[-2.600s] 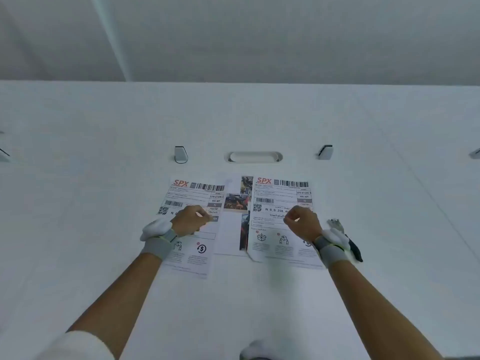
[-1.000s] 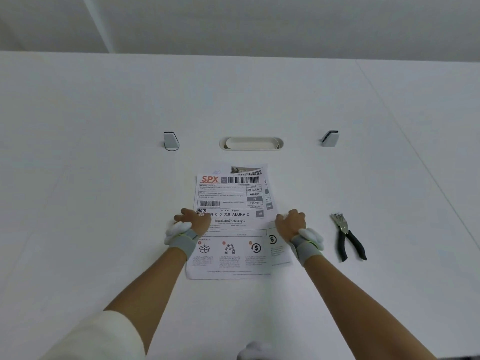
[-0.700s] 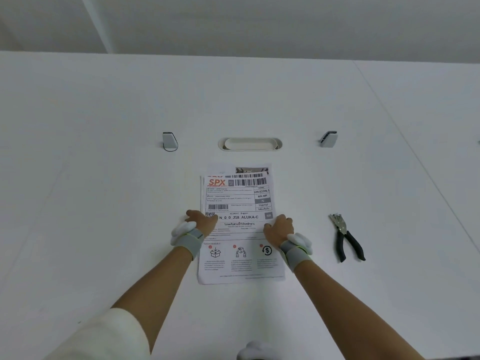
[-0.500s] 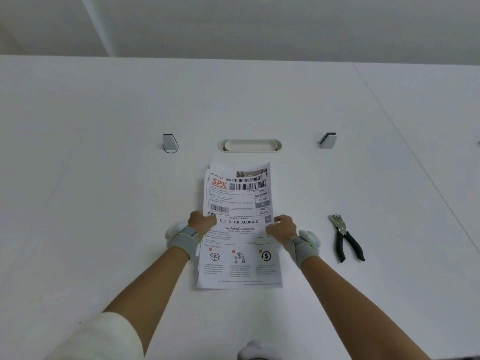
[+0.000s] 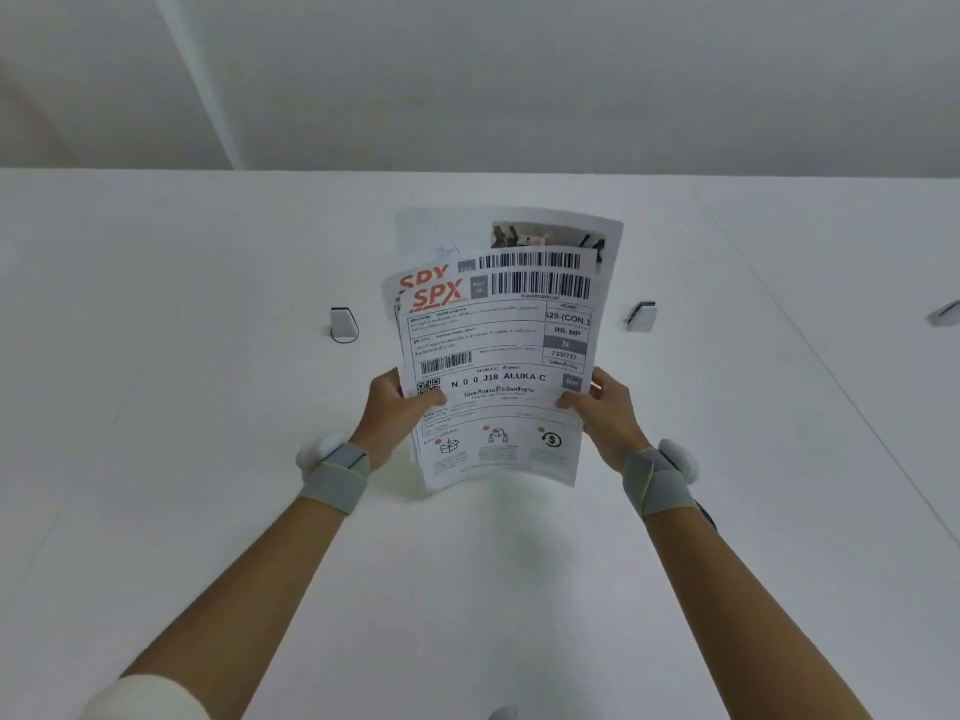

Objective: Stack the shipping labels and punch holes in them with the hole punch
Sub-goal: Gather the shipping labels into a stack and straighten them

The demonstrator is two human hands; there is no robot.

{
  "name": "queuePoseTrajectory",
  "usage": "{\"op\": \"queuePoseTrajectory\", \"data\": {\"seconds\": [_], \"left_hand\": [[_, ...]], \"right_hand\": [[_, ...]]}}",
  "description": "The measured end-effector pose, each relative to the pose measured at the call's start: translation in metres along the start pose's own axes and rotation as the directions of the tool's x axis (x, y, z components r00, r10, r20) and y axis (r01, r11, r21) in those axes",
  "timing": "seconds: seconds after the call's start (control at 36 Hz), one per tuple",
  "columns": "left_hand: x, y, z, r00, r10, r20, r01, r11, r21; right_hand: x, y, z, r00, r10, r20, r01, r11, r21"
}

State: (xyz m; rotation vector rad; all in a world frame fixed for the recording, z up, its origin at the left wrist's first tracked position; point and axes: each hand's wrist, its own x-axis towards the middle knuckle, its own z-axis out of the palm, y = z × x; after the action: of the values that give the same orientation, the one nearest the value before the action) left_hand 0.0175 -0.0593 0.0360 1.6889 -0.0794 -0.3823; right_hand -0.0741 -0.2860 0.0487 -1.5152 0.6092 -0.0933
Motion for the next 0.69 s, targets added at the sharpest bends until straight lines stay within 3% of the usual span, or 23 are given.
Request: {"op": "queuePoseTrajectory", "data": {"seconds": [0.33, 0.53, 0.69], "left_hand": [[-0.009, 0.023, 0.009, 0.993, 0.115, 0.030, -0.115, 0.993, -0.009], [-0.017, 0.025, 0.008, 0.980, 0.128, 0.153, -0.133, 0.991, 0.024], [-0.022, 0.032, 0.011, 0.977, 0.163, 0.134, -0.168, 0.985, 0.024]], "right_hand": [[-0.018, -0.025, 0.001, 0.988, -0.156, -0.010, 0.156, 0.987, 0.022], [-0.023, -0.020, -0.004, 0.988, -0.151, 0.019, 0.151, 0.989, -0.008], [-0.025, -0.026, -0.008, 0.988, -0.141, 0.054, 0.140, 0.990, 0.027]]}}
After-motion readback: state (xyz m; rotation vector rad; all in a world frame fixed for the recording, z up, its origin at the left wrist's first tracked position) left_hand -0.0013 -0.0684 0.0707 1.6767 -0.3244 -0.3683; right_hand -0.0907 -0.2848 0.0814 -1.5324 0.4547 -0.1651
